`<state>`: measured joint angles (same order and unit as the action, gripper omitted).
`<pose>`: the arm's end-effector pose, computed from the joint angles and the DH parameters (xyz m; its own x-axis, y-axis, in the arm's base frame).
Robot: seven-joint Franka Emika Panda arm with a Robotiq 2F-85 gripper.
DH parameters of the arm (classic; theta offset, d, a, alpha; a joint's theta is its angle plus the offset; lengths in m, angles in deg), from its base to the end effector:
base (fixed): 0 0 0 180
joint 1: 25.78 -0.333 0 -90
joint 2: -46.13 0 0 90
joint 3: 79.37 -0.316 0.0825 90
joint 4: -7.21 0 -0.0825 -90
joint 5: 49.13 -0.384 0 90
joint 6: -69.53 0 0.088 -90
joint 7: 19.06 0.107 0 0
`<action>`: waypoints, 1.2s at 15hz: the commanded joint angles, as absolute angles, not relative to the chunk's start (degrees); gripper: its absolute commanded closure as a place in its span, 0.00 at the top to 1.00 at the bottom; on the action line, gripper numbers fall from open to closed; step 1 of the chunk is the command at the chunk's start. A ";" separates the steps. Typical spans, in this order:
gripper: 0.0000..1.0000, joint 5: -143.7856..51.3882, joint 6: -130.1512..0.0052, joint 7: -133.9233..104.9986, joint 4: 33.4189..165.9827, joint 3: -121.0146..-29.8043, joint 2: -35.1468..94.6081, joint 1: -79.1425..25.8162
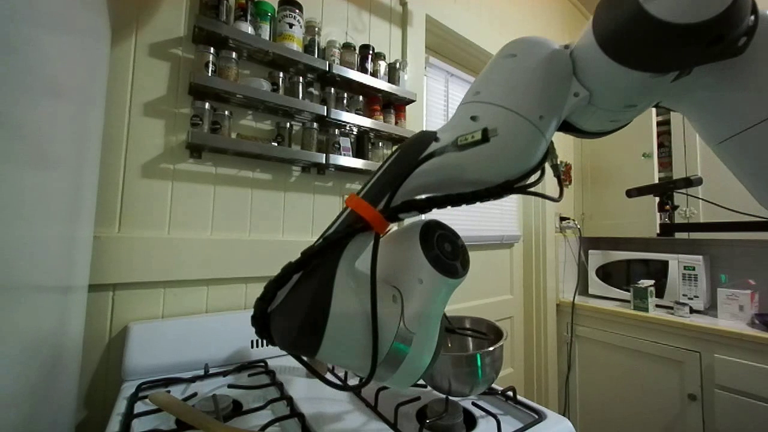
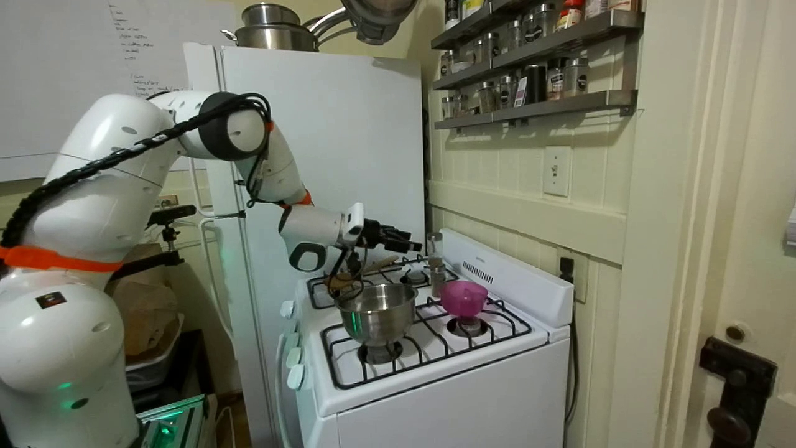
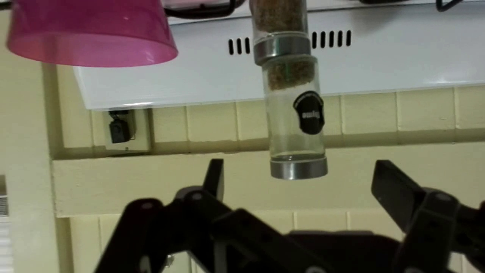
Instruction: Remove one bottle from the bottom shelf and put it on the bottle on the stove
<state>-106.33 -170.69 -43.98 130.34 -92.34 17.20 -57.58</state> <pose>0.4660 0.2815 0.3176 0.2836 -0.0843 0.9552 -0.0882 -0.9942 -0.0616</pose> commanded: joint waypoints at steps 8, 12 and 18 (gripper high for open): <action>1.00 -143.49 -150.79 -70.43 137.34 -103.92 39.55 -54.14; 1.00 -151.23 -152.40 -74.65 135.97 -107.12 38.68 -50.74; 1.00 -145.36 -148.48 -65.53 138.20 -106.39 39.29 -52.88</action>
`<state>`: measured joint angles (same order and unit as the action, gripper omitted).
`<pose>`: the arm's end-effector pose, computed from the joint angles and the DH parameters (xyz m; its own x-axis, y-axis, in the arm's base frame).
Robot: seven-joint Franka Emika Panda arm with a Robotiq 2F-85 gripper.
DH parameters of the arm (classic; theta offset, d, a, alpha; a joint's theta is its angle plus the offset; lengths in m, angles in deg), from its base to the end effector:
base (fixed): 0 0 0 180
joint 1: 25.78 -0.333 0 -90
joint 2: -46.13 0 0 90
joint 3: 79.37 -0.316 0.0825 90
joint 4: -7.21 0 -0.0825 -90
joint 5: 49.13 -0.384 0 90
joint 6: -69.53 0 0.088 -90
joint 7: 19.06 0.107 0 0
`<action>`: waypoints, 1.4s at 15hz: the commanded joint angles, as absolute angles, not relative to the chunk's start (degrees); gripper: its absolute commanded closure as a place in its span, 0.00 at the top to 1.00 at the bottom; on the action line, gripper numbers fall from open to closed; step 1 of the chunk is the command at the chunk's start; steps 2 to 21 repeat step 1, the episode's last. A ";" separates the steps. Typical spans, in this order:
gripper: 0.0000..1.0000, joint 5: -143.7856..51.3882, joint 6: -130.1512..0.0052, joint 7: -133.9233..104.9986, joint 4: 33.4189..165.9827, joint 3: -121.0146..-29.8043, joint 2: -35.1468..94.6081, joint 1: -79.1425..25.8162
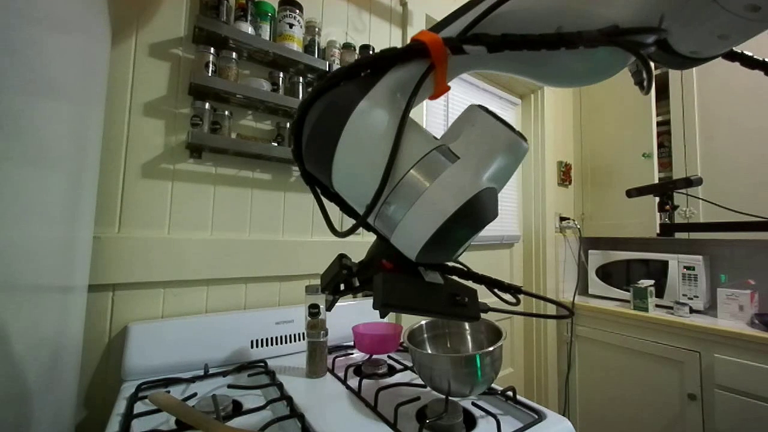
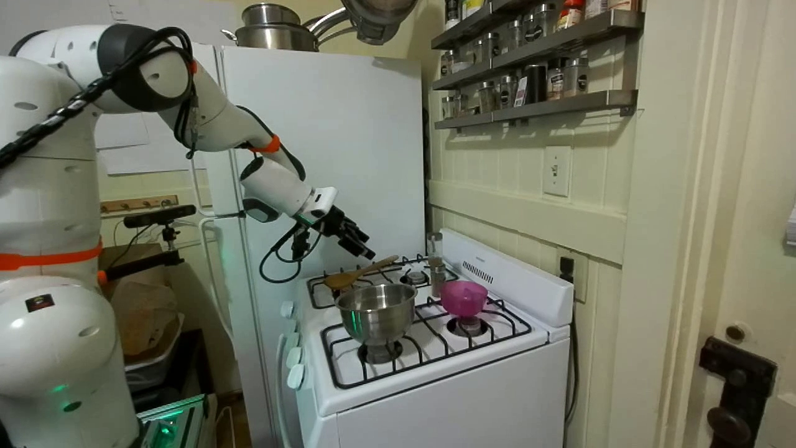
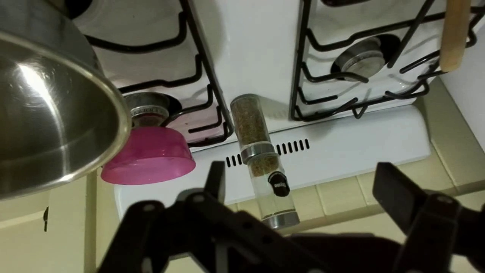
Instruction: Remove one bottle from the bottom shelf and put it on the bottle on the stove
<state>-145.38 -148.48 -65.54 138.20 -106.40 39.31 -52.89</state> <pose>0.3737 0.2812 0.3741 0.6476 -0.2290 0.7267 -0.1102 -0.9719 -0.2080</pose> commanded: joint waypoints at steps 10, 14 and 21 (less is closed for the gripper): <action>1.00 -145.68 -148.46 -65.58 138.29 -106.53 39.57 -52.96; 1.00 -145.68 -148.46 -65.58 138.29 -106.53 39.57 -52.96; 1.00 -145.68 -148.46 -65.58 138.29 -106.53 39.57 -52.96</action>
